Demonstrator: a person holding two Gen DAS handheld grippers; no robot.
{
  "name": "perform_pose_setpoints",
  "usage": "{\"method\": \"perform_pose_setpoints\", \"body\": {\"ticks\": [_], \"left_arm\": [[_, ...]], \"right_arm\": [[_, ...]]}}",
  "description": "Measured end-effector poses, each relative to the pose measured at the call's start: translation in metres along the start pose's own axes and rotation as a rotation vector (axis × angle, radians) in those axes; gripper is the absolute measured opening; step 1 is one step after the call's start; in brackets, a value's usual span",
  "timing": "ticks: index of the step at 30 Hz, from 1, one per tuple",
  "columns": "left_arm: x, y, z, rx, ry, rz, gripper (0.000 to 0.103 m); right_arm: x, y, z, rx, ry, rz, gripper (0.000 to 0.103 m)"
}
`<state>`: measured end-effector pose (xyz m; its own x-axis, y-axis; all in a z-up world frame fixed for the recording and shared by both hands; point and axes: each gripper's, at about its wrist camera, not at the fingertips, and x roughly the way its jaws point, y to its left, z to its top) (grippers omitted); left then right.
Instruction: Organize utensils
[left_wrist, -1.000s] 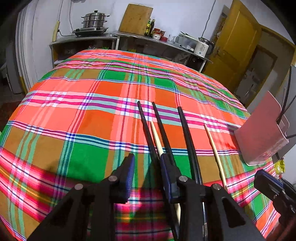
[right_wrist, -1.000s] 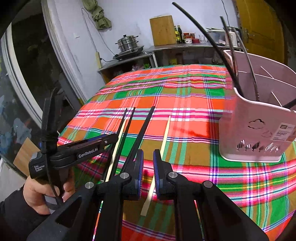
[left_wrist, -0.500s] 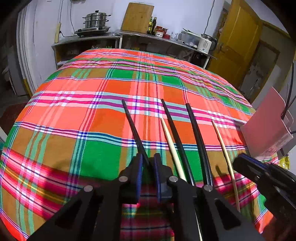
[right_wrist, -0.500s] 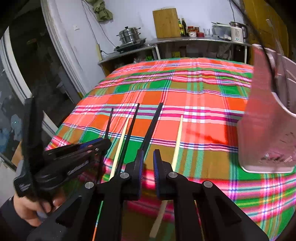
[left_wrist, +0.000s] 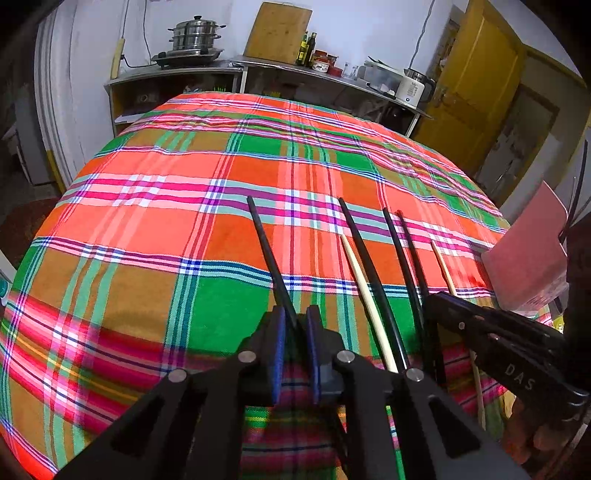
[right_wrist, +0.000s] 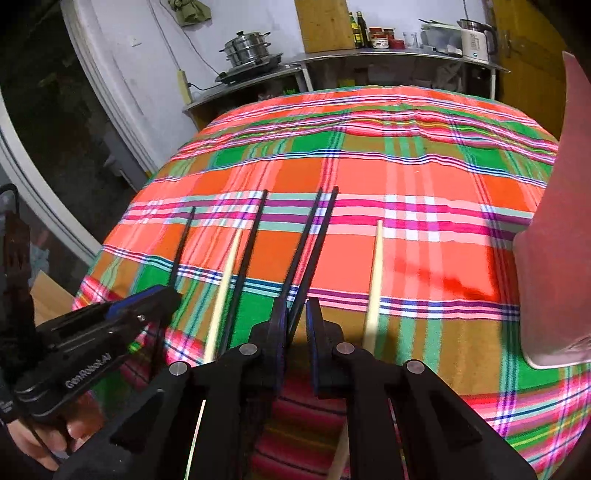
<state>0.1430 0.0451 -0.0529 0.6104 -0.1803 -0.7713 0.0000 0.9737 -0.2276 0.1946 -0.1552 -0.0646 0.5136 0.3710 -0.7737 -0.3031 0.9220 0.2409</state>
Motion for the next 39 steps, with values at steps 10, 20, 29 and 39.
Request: {"method": "perform_pose_setpoints", "body": {"ticks": [10, 20, 29, 39], "left_arm": [[0.009, 0.001, 0.014, -0.024, 0.041, -0.013, 0.014], [0.014, -0.014, 0.018, 0.028, 0.058, 0.068, 0.012], [-0.003, -0.011, 0.021, 0.000, 0.041, 0.003, 0.006], [-0.063, -0.020, 0.035, 0.024, -0.069, -0.049, 0.006]], "right_arm": [[0.006, 0.002, 0.012, 0.012, 0.018, -0.045, 0.011], [0.015, 0.008, 0.023, -0.010, 0.039, -0.082, 0.009], [-0.007, 0.011, 0.021, -0.027, -0.004, -0.029, 0.005], [-0.060, 0.021, 0.028, -0.043, -0.115, 0.021, 0.005]]}}
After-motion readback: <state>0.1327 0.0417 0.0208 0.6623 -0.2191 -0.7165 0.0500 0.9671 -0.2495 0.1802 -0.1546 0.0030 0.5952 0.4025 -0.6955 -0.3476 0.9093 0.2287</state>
